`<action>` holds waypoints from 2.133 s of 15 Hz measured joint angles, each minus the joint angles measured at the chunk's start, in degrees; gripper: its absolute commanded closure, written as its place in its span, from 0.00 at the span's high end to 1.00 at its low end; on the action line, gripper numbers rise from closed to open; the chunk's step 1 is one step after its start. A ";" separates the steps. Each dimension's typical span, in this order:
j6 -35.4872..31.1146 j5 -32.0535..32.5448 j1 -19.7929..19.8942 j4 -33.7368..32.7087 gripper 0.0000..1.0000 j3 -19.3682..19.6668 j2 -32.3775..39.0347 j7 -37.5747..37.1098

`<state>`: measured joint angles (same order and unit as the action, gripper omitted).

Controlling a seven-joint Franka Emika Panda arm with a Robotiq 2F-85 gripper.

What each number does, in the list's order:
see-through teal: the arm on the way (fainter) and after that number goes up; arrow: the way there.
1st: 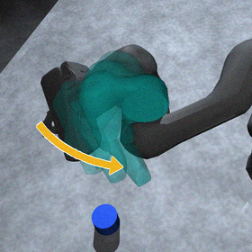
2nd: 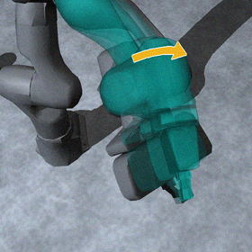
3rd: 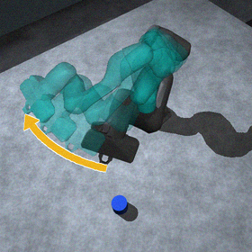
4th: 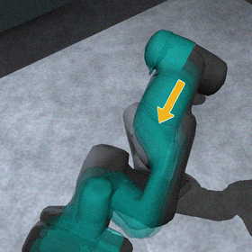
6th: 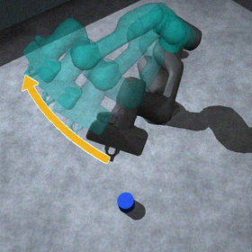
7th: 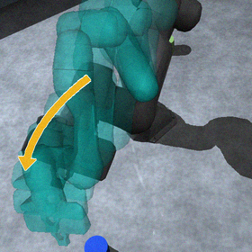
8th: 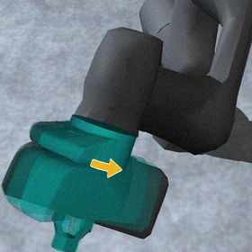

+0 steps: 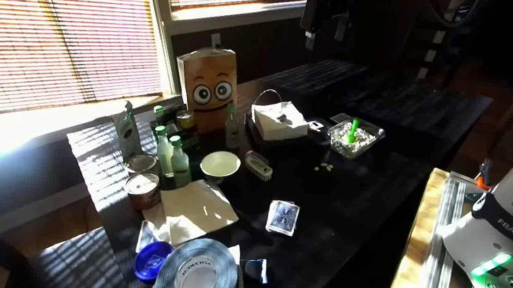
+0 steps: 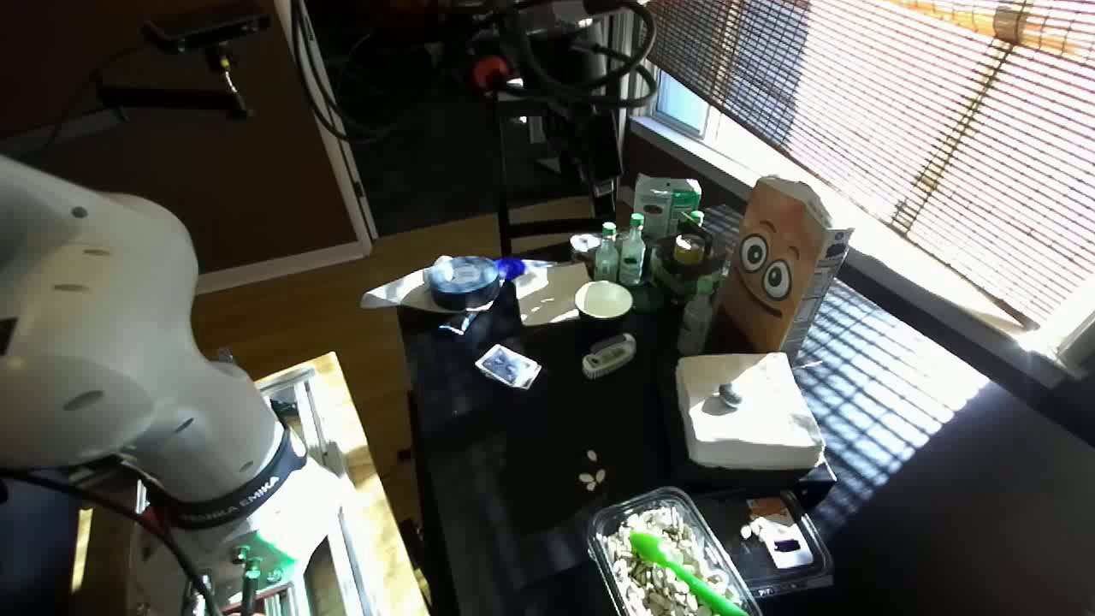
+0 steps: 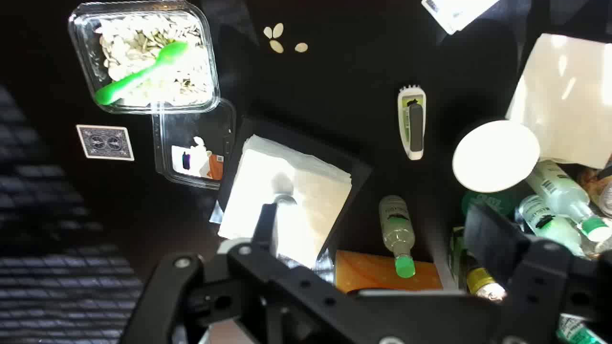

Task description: Put the blue packet on top of the can on the left.

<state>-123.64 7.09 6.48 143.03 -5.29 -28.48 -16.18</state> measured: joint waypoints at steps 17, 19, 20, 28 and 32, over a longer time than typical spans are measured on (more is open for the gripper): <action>0.00 -5.06 -2.20 0.74 1.00 -0.91 2.13 -4.60; -0.05 -7.65 -4.65 0.95 1.00 -2.62 4.84 -6.73; -0.89 -8.34 -6.12 1.00 1.00 -3.49 6.30 -6.83; -10.47 -13.49 -12.73 2.19 1.00 -4.47 14.69 -2.61; -12.19 -14.71 -13.29 2.86 1.00 -4.36 14.77 -0.36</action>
<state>-135.83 -7.62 -6.82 145.89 -9.64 -13.71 -16.53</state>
